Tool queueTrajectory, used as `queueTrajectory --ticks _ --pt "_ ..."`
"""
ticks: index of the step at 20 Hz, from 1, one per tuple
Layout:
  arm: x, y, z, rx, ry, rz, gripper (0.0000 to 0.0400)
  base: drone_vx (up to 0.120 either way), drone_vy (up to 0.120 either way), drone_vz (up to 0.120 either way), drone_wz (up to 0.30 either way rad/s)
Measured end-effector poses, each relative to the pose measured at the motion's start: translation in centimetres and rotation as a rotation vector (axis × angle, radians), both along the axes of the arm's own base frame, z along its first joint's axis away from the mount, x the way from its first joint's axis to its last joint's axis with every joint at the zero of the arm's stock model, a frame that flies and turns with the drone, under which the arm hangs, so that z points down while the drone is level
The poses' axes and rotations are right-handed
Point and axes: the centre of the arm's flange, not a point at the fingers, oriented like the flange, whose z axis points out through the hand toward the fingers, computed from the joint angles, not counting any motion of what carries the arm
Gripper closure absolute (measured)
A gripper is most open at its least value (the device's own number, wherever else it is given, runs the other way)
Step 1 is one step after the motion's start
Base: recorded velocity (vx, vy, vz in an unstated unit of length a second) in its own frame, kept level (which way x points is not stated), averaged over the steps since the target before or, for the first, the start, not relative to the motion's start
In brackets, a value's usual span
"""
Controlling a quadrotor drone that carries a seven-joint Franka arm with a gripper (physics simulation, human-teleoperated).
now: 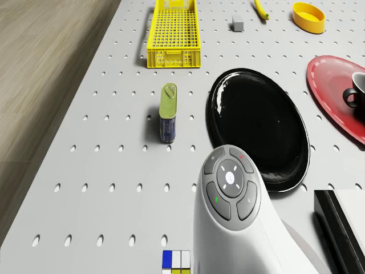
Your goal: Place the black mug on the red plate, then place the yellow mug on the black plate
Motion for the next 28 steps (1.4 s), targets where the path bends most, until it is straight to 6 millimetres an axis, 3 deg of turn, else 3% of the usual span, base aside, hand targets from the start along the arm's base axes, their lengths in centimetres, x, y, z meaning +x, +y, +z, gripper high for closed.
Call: queueTrajectory --ticks 28 --pt "0.00 0.00 -0.01 0.000 0.000 0.000 0.0290 0.120 -0.120 0.000 0.000"
